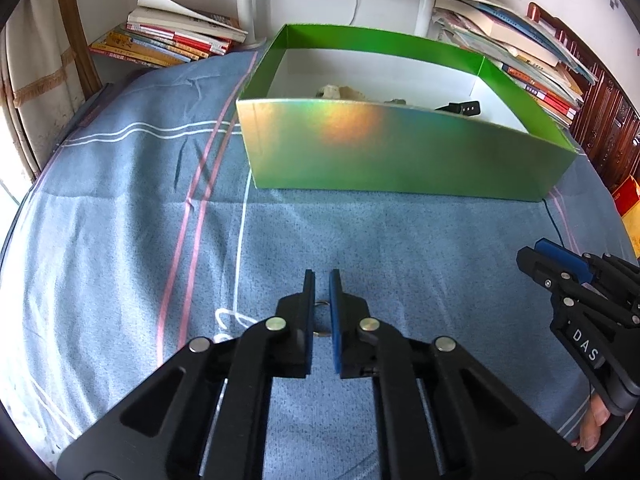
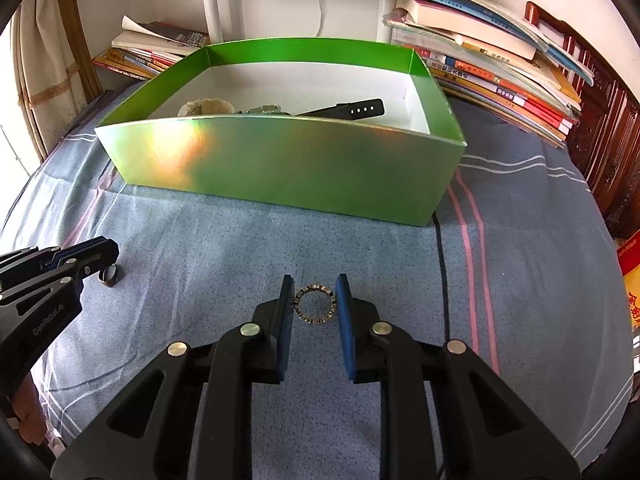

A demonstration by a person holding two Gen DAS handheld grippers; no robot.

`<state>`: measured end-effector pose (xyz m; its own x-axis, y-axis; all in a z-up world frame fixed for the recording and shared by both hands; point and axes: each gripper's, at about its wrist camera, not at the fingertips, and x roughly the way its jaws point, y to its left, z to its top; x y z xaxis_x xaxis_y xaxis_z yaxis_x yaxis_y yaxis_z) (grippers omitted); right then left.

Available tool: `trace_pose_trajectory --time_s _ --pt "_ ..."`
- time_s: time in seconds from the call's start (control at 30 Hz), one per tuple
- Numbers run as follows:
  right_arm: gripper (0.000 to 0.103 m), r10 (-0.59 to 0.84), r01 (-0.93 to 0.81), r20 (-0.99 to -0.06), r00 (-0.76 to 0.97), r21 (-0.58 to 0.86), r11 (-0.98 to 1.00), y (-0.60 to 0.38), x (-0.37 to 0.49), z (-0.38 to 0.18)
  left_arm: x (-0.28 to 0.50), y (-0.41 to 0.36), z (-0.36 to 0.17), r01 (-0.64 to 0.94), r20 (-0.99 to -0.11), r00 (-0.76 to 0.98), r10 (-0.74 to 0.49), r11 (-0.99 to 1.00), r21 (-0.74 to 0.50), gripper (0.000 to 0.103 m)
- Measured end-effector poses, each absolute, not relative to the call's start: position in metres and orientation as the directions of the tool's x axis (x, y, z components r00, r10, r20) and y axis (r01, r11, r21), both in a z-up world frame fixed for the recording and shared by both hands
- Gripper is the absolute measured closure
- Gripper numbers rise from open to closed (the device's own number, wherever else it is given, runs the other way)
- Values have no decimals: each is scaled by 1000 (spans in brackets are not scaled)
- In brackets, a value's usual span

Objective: Organize jewelry

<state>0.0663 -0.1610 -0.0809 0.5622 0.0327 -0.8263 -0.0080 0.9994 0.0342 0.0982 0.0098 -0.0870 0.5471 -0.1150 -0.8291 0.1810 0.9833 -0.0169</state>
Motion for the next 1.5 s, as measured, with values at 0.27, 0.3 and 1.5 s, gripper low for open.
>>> trace_pose_trajectory --time_s 0.27,0.3,1.5 --pt "82 37 1 -839 543 44 999 -161 67 -88 99 16 -91 181 -830 547 -113 983 -14 61" --pt "82 40 1 -838 544 48 999 -161 67 -88 100 17 -92 181 -831 545 -112 983 -14 61" --pt "82 48 -2 -825 563 57 998 -165 60 -88 75 5 -98 283 -809 573 -129 958 48 82"
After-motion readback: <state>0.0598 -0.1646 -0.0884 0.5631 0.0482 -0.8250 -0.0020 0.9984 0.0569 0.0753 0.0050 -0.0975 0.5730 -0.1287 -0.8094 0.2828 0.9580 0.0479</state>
